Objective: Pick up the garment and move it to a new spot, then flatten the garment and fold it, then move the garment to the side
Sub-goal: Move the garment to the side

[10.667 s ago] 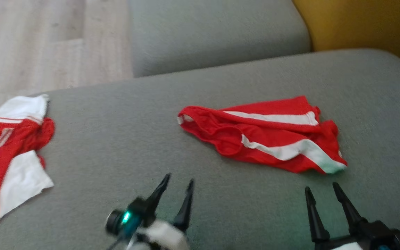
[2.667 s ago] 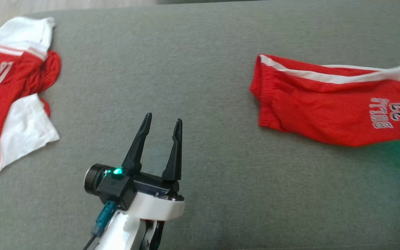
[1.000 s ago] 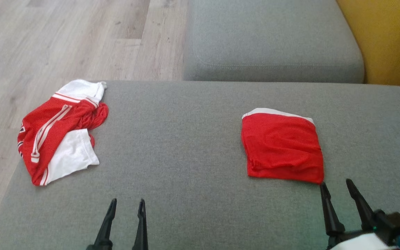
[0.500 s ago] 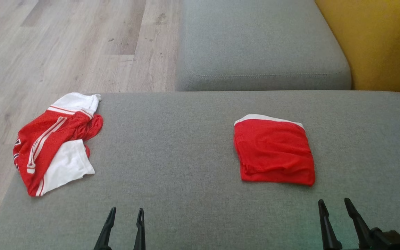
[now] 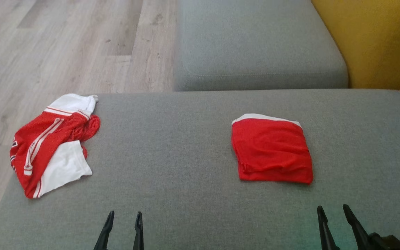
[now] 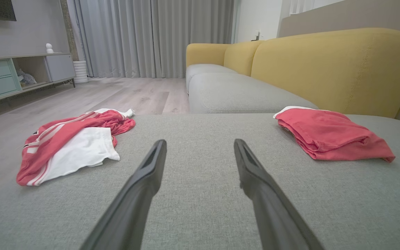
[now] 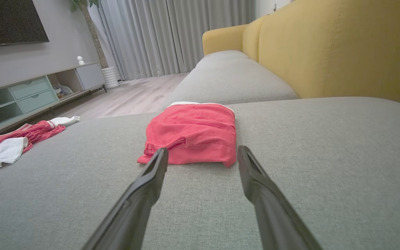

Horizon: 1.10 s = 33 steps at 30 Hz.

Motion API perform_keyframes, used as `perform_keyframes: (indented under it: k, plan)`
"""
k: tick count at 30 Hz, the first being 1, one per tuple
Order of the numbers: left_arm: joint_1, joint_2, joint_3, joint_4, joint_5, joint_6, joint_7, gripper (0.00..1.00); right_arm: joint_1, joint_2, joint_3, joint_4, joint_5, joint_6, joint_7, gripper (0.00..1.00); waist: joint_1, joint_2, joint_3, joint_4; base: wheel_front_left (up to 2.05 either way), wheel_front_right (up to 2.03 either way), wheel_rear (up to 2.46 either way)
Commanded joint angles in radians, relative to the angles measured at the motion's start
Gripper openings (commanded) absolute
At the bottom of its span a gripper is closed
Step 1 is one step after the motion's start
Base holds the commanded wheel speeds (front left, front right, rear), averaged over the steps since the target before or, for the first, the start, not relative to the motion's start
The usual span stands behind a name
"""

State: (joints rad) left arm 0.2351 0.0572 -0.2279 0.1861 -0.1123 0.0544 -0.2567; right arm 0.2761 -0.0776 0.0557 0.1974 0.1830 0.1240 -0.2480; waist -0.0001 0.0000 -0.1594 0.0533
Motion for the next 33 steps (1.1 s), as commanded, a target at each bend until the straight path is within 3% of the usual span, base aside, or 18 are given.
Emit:
perform_keyframes:
  k: [1, 7, 11, 22, 25, 31, 32, 33]
  plan:
    - [-0.045, -0.007, 0.032, -0.039, -0.003, 0.008, -0.005, 1.00, -0.045, -0.010, 0.021, -0.024, -0.005, 0.007, -0.014, 1.00, 0.0001, 0.0000, 0.010, -0.003, 0.00, 0.00, 0.00]
    - [-0.078, -0.007, 0.013, -0.077, -0.022, 0.017, -0.005, 1.00, -0.158, -0.041, 0.019, 0.024, 0.028, 0.007, -0.014, 1.00, 0.0001, 0.0000, 0.080, -0.014, 0.00, 0.00, 0.00]
    - [-0.106, -0.007, -0.014, -0.088, -0.025, 0.011, -0.005, 1.00, -0.279, -0.085, 0.009, 0.153, 0.085, 0.007, 0.003, 1.00, 0.0001, 0.0000, 0.124, 0.000, 0.00, 0.00, 0.00]
    - [-0.207, -0.007, -0.066, -0.118, -0.057, 0.006, -0.005, 1.00, -0.630, -0.205, 0.078, 0.431, 0.333, 0.007, 0.346, 1.00, 0.0001, 0.0000, 0.261, 0.058, 0.00, 0.00, 0.00]
    - [-0.231, -0.007, -0.073, -0.113, -0.056, 0.003, -0.005, 1.00, -0.714, -0.223, 0.107, 0.505, 0.399, 0.007, 0.379, 1.00, 0.0001, 0.0000, 0.295, 0.066, 0.00, 0.00, 0.00]
    - [-0.287, -0.007, -0.066, -0.118, -0.043, 0.009, -0.005, 1.00, -0.814, -0.233, 0.145, 0.643, 0.413, 0.007, 0.394, 1.00, 0.0001, 0.0000, 0.340, 0.087, 0.00, 0.00, 0.00]
    - [-0.293, -0.007, -0.063, -0.118, -0.043, 0.010, -0.005, 1.00, -0.824, -0.229, 0.157, 0.659, 0.419, 0.007, 0.400, 0.47, 0.0001, 0.0000, 0.343, 0.088, 0.00, 0.00, 0.00]
    - [-0.298, -0.007, -0.060, -0.119, -0.043, 0.011, -0.005, 1.00, -0.831, -0.224, 0.167, 0.675, 0.429, 0.007, 0.408, 0.13, 0.0001, 0.0000, 0.345, 0.089, 0.00, 0.00, 0.00]
